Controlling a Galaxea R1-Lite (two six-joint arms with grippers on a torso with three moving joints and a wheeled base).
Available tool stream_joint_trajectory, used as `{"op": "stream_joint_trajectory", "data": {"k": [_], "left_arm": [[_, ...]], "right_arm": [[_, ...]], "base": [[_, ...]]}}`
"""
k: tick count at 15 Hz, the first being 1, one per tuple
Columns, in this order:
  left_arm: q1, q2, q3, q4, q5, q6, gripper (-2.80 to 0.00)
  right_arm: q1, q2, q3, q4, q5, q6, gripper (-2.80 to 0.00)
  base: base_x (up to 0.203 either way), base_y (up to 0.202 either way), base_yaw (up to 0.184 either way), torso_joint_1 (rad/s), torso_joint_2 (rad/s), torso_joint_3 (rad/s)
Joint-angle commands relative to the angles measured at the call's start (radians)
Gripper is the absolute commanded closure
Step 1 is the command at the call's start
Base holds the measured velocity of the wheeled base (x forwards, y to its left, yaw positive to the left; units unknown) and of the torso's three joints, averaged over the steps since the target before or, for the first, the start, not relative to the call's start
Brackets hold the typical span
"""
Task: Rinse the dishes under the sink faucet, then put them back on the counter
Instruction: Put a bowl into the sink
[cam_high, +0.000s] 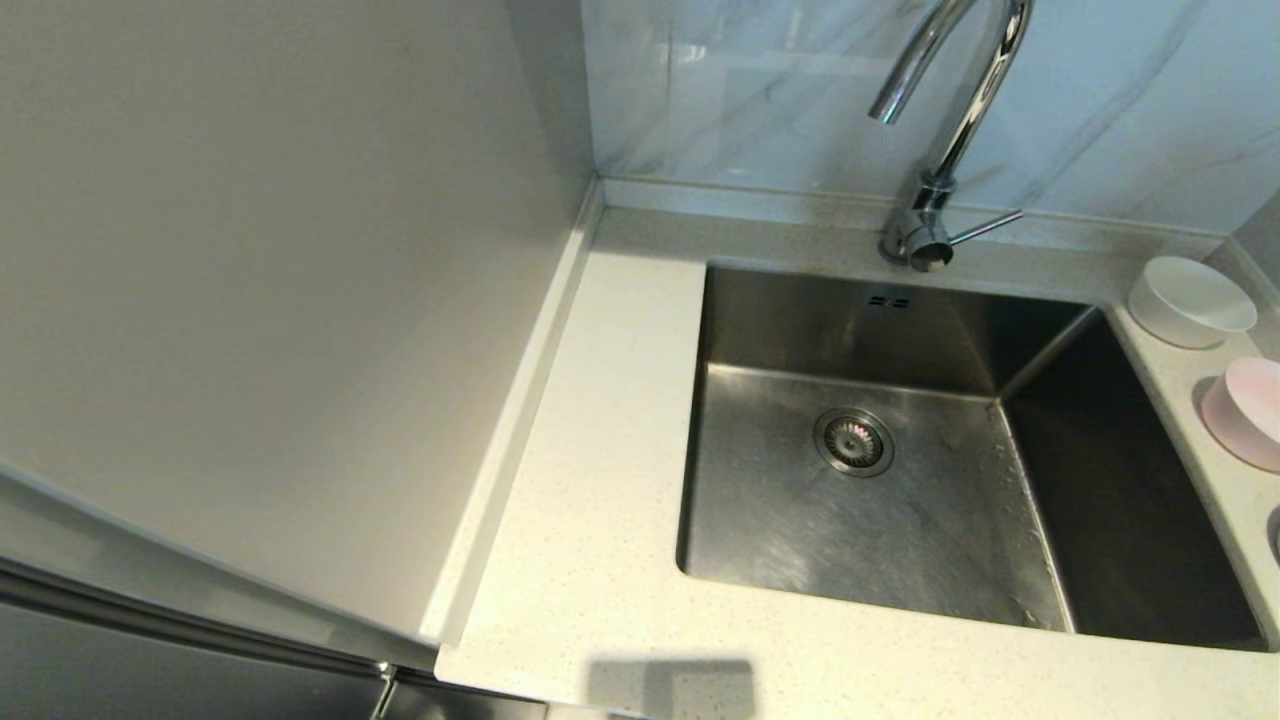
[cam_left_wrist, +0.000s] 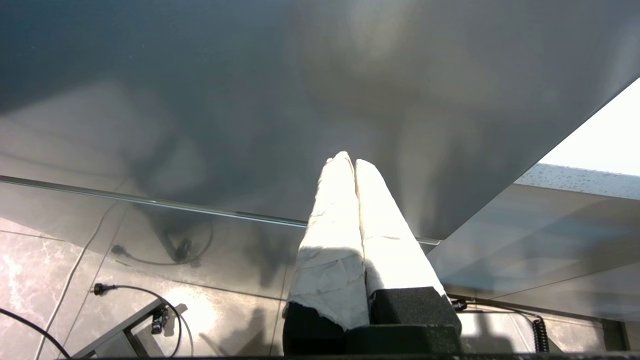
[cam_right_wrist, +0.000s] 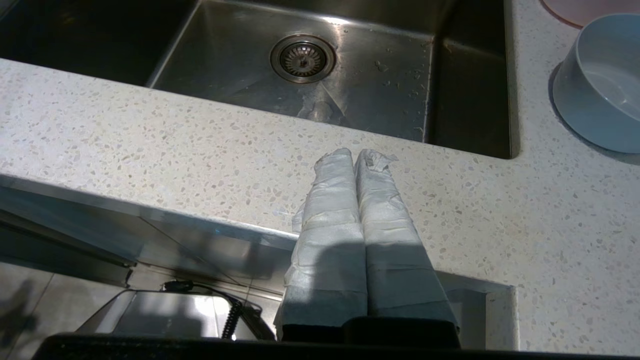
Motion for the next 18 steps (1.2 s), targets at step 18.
{"op": "stream_joint_trajectory", "data": {"k": [18], "left_arm": [[0.0,-0.003,0.0,0.0,0.0,0.0,0.0]], "right_arm": [[-0.003,1.126,-1.121,0.088,-0.079,0.016,0.0]], "base": [[0.0,0.0,0.0,0.0,0.0,0.0]]}}
